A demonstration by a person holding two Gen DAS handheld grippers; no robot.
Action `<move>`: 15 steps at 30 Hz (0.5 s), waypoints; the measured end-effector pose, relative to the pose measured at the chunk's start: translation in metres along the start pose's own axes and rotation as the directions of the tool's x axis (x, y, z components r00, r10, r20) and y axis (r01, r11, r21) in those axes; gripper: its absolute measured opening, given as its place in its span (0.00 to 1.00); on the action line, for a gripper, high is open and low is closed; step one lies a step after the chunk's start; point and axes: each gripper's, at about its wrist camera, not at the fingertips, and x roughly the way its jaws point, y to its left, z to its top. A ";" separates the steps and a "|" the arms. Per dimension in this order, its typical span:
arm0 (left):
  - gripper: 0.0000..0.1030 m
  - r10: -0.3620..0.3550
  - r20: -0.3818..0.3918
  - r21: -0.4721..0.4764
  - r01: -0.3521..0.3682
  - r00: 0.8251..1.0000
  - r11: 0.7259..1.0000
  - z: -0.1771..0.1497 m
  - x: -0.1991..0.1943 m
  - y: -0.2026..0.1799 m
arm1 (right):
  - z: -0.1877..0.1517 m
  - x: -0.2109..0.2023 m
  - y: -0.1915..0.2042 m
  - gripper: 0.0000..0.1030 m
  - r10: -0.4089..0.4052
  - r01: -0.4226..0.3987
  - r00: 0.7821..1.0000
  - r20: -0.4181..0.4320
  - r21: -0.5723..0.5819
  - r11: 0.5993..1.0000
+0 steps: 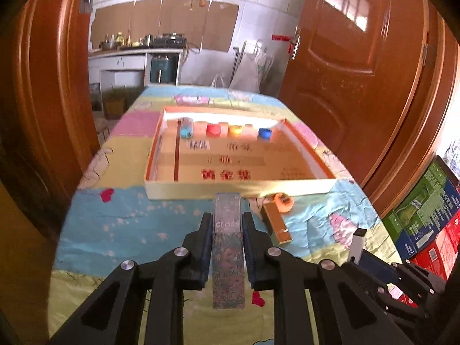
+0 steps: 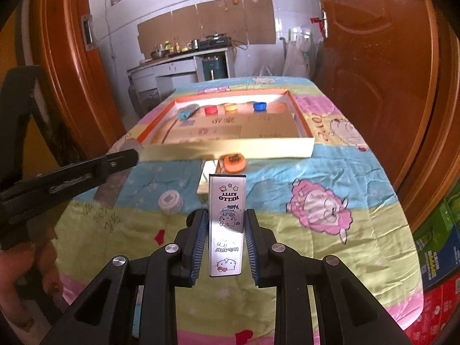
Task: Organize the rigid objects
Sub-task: 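Carry the white card and glitter jar over the cardboard tray with both tools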
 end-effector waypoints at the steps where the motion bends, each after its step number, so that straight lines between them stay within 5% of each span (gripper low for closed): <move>1: 0.20 -0.001 0.011 0.000 0.001 1.000 1.000 0.003 -0.005 -0.001 | 0.002 -0.001 0.000 0.26 0.000 0.000 1.000 0.005 0.002 1.000; 15: 0.20 -0.025 0.042 -0.025 0.026 0.999 0.999 0.024 -0.008 0.004 | 0.038 0.005 -0.004 0.26 -0.008 0.008 0.999 0.031 0.014 1.000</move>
